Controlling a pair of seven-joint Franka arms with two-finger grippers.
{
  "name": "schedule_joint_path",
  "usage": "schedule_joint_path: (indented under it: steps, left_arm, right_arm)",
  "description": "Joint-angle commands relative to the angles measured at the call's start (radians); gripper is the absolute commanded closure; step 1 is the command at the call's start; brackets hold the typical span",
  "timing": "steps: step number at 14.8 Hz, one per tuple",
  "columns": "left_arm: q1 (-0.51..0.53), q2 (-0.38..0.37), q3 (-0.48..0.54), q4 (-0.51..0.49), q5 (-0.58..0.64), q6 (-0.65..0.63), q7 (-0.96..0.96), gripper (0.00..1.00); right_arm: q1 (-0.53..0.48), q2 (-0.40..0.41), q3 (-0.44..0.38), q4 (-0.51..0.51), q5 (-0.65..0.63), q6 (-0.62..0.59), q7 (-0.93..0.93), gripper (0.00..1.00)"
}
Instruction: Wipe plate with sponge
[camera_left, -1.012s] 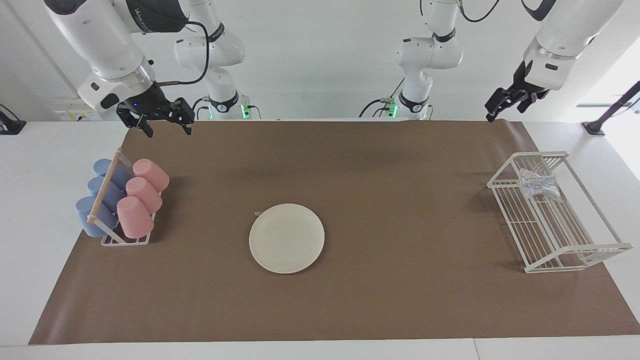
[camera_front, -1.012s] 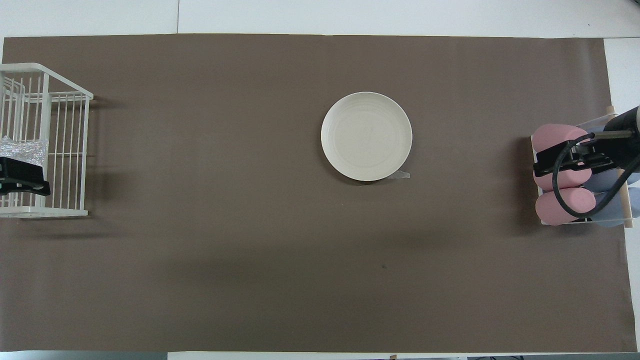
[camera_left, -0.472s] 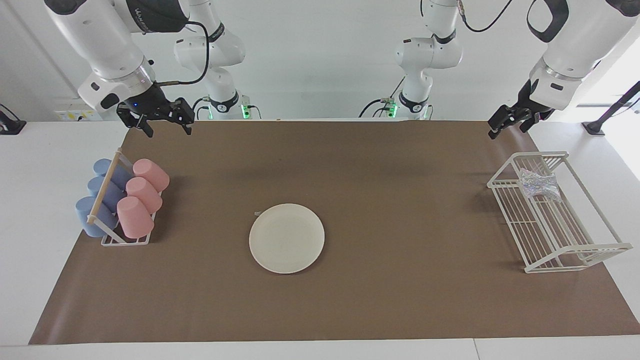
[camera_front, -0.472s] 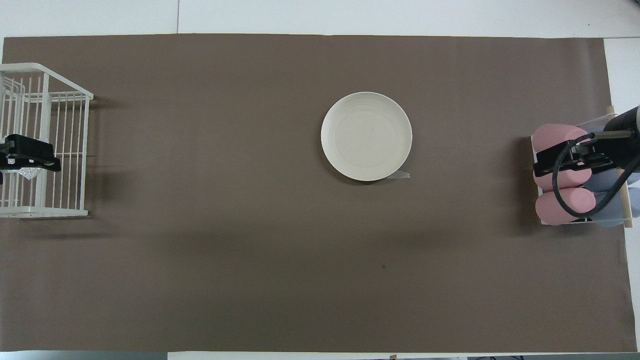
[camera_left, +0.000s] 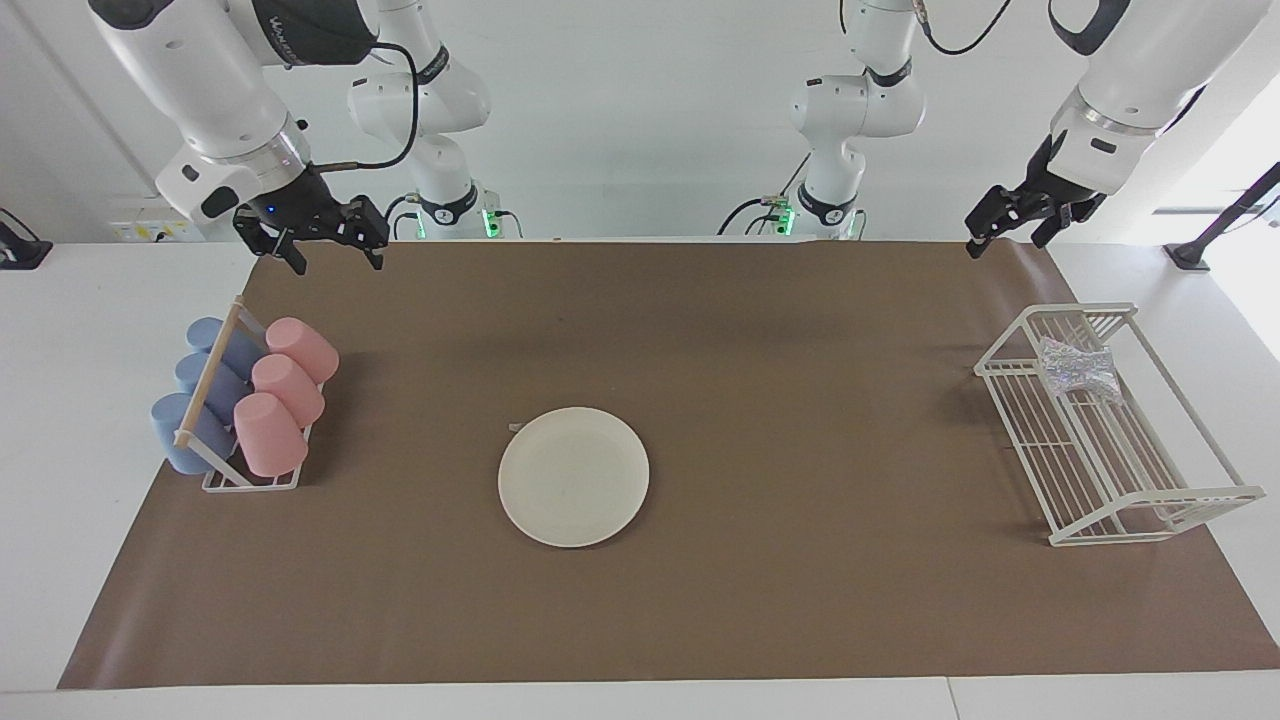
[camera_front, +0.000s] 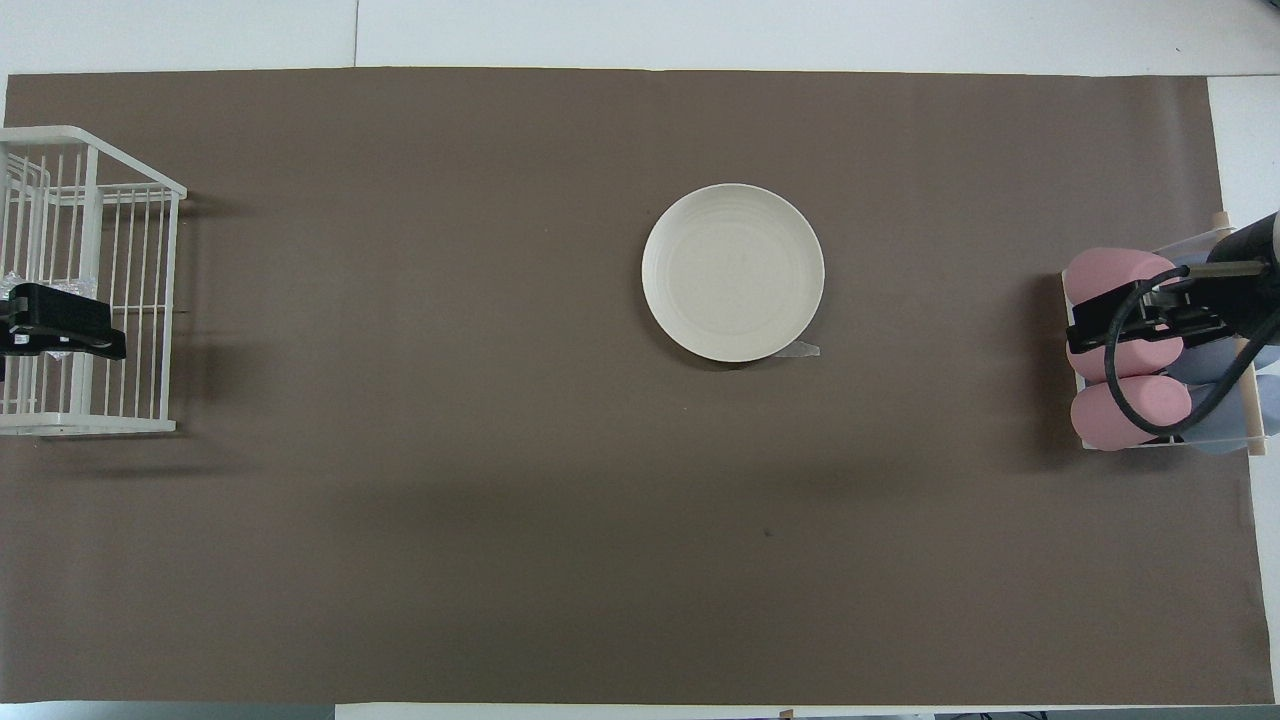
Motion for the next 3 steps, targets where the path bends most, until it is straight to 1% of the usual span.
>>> schedule_joint_path:
  steps: [1, 3]
  left_arm:
    - [0.027, -0.002, -0.018, -0.004, -0.016, -0.01, 0.015, 0.0]
    - [0.027, -0.002, -0.017, -0.002, -0.016, -0.01, 0.015, 0.0]
  right_arm:
    - [-0.007, -0.016, 0.006, -0.009, -0.013, -0.013, 0.01, 0.0]
    - [-0.007, -0.016, 0.006, -0.009, -0.013, -0.013, 0.01, 0.0]
